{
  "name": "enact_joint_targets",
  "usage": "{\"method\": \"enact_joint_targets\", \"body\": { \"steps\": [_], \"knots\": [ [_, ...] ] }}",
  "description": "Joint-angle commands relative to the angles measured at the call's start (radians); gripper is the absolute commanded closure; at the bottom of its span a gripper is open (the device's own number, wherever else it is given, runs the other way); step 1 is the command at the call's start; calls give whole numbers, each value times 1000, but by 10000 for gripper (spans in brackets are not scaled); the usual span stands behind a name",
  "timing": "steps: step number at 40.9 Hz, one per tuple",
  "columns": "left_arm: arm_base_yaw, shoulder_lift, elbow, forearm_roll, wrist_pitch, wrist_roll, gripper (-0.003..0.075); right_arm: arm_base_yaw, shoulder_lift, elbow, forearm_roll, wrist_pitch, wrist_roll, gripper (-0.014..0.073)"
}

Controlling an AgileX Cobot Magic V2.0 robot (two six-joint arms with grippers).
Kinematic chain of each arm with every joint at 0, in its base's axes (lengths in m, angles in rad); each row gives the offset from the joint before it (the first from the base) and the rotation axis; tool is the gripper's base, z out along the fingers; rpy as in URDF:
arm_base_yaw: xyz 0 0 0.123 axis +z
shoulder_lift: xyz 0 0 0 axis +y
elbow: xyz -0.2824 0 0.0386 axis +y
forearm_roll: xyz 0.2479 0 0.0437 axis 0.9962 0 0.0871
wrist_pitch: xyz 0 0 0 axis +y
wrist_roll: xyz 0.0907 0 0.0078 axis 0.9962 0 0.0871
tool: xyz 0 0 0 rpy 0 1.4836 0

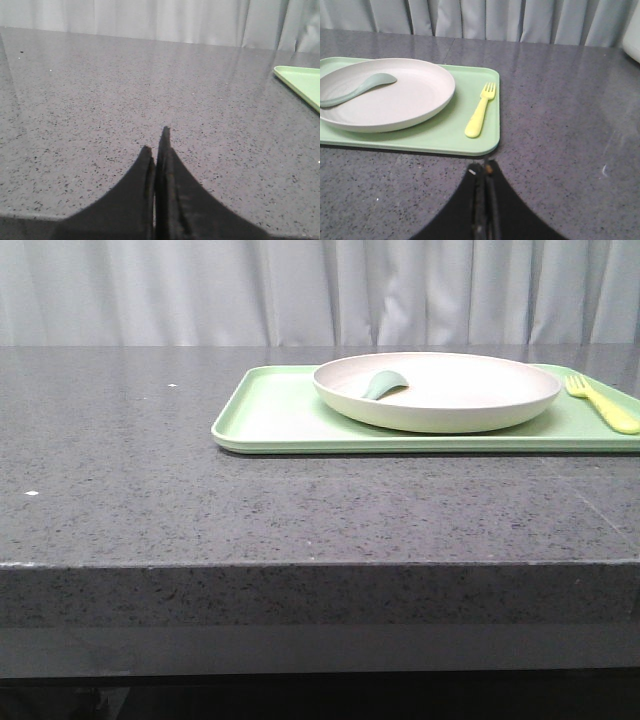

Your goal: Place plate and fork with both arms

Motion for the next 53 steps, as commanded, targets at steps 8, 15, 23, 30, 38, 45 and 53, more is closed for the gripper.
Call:
{"method": "enact_joint_targets", "body": {
  "steps": [8,15,23,30,38,45,53],
  "knots": [
    [3,-22,4,0,-88,-1,738,11,-116,186,-39,-220,91,712],
    [3,-22,4,0,-88,-1,738,11,-218,289,-38,-228,100,712],
    [3,-22,4,0,-88,-1,738,11,-237,288,-32,-189,113,712],
    [3,-22,4,0,-88,-1,738,11,-236,288,-32,-190,113,712],
    [3,-22,4,0,-88,-1,738,11,-236,288,-32,-190,113,712],
    [3,-22,4,0,-88,-1,738,10,-236,288,-32,-190,113,712],
    [3,-22,4,0,-88,-1,738,10,-236,288,-32,-190,113,712]
  ]
}}
